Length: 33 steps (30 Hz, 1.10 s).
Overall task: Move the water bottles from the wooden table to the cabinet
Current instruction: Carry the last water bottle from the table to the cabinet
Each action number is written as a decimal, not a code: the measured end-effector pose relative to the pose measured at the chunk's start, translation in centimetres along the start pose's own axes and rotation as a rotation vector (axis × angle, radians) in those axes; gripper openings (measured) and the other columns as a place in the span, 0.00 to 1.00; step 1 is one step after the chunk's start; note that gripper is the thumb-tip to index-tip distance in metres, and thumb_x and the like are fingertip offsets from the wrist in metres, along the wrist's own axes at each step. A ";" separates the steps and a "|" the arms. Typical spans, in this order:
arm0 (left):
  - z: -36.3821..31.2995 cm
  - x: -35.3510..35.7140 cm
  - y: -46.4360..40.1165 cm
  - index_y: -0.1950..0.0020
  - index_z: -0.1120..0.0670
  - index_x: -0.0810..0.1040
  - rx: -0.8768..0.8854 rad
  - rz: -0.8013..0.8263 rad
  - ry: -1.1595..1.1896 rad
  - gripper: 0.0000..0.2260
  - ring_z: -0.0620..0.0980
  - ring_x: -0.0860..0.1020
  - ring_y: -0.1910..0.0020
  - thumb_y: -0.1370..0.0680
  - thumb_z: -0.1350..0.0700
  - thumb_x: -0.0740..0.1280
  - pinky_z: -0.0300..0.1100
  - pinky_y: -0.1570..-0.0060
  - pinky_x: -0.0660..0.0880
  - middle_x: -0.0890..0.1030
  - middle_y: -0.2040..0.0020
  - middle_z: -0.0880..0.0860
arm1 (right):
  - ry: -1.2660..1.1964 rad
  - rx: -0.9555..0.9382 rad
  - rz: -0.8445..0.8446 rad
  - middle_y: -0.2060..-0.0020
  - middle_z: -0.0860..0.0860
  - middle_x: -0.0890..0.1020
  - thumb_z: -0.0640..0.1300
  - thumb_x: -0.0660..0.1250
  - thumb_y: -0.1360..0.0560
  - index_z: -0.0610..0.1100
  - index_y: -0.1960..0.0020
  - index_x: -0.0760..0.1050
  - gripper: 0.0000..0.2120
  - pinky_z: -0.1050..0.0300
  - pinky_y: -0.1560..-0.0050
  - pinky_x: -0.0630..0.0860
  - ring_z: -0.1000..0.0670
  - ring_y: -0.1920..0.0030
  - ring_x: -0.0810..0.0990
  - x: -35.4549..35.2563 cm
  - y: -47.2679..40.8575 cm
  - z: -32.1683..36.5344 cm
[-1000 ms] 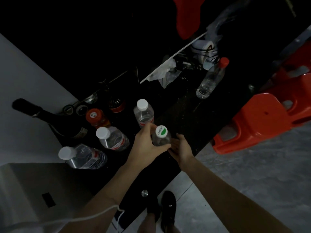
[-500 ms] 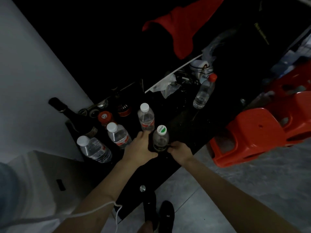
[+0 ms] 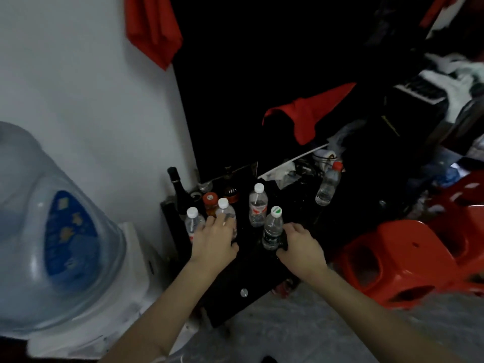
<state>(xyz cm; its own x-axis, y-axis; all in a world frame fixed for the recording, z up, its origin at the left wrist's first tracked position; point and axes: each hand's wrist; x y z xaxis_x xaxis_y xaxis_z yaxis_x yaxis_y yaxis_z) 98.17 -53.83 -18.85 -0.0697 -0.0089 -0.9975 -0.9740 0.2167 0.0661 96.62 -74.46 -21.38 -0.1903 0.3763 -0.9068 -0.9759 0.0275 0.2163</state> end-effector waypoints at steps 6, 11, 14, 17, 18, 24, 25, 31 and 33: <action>2.8 -2.2 7.2 0.23 0.51 0.64 0.020 -0.076 0.005 0.31 0.55 0.62 0.23 0.24 0.46 0.68 0.53 0.29 0.65 0.61 0.21 0.52 | 0.095 -0.123 -0.099 0.28 0.48 0.68 0.47 0.67 0.25 0.48 0.27 0.64 0.29 0.48 0.35 0.72 0.43 0.31 0.69 -0.9 6.2 5.5; 6.3 -2.2 14.6 0.20 0.49 0.56 -0.043 -0.049 -0.008 0.34 0.56 0.53 0.19 0.22 0.44 0.66 0.57 0.24 0.55 0.51 0.17 0.52 | 0.062 -0.202 -0.139 0.25 0.48 0.64 0.48 0.67 0.24 0.48 0.23 0.60 0.32 0.45 0.33 0.72 0.44 0.27 0.65 1.5 12.1 10.5; 8.1 -2.7 19.2 0.20 0.49 0.56 -0.117 -0.050 0.007 0.33 0.56 0.51 0.19 0.22 0.43 0.65 0.57 0.23 0.53 0.50 0.17 0.53 | 0.102 -0.276 -0.097 0.24 0.47 0.63 0.48 0.67 0.25 0.48 0.23 0.60 0.33 0.46 0.30 0.68 0.43 0.25 0.64 3.0 15.3 13.8; 10.4 -3.0 22.9 0.22 0.48 0.60 -0.178 -0.083 -0.013 0.30 0.55 0.55 0.20 0.22 0.43 0.64 0.56 0.24 0.56 0.53 0.18 0.52 | 0.135 -0.405 -0.095 0.24 0.47 0.64 0.49 0.67 0.25 0.48 0.22 0.60 0.33 0.46 0.29 0.68 0.44 0.26 0.64 3.6 16.9 17.5; 11.4 -3.2 23.9 0.23 0.48 0.63 -0.212 -0.094 -0.012 0.30 0.55 0.58 0.21 0.23 0.43 0.65 0.56 0.25 0.58 0.56 0.18 0.52 | 0.143 -0.454 -0.093 0.25 0.47 0.64 0.49 0.67 0.25 0.48 0.23 0.60 0.33 0.47 0.30 0.68 0.44 0.26 0.65 3.8 17.3 18.9; 16.5 -4.4 31.2 0.38 0.53 0.81 -0.559 -0.130 0.025 0.29 0.59 0.78 0.35 0.37 0.45 0.78 0.60 0.38 0.74 0.78 0.32 0.56 | 0.229 -0.843 -0.007 0.26 0.46 0.67 0.49 0.67 0.26 0.48 0.25 0.63 0.31 0.51 0.27 0.62 0.46 0.27 0.65 5.3 19.5 28.7; 17.1 -4.3 32.7 0.40 0.53 0.82 -0.624 -0.124 0.020 0.30 0.59 0.80 0.38 0.40 0.45 0.79 0.60 0.41 0.76 0.80 0.34 0.56 | 0.249 -0.909 0.015 0.26 0.47 0.66 0.49 0.67 0.26 0.48 0.25 0.62 0.31 0.52 0.27 0.62 0.46 0.27 0.65 5.7 20.0 30.3; 18.8 -3.7 43.8 0.25 0.49 0.67 -1.014 -0.126 0.075 0.27 0.56 0.62 0.22 0.23 0.46 0.67 0.58 0.24 0.58 0.62 0.20 0.53 | 0.301 -1.286 0.177 0.24 0.46 0.65 0.47 0.65 0.24 0.47 0.24 0.61 0.30 0.52 0.27 0.61 0.45 0.26 0.64 10.8 25.9 38.1; 18.5 -3.8 48.7 0.23 0.48 0.63 -1.171 -0.123 0.059 0.28 0.54 0.59 0.21 0.21 0.45 0.64 0.56 0.23 0.56 0.58 0.19 0.52 | 0.302 -1.408 0.251 0.24 0.46 0.64 0.48 0.65 0.24 0.47 0.23 0.61 0.31 0.52 0.27 0.63 0.45 0.26 0.64 12.8 29.3 40.2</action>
<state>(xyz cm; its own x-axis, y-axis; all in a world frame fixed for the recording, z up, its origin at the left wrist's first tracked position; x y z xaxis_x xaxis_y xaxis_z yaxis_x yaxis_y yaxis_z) 54.99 -25.15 -12.33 0.0582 -0.0193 -0.9981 -0.5771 -0.8165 -0.0179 69.88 -31.60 -12.07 -0.2093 0.0249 -0.9775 -0.1755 -0.9844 0.0125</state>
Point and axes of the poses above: each hand's wrist, its own y-axis away from the middle knuckle, its own x-axis out of the palm, z = x × y
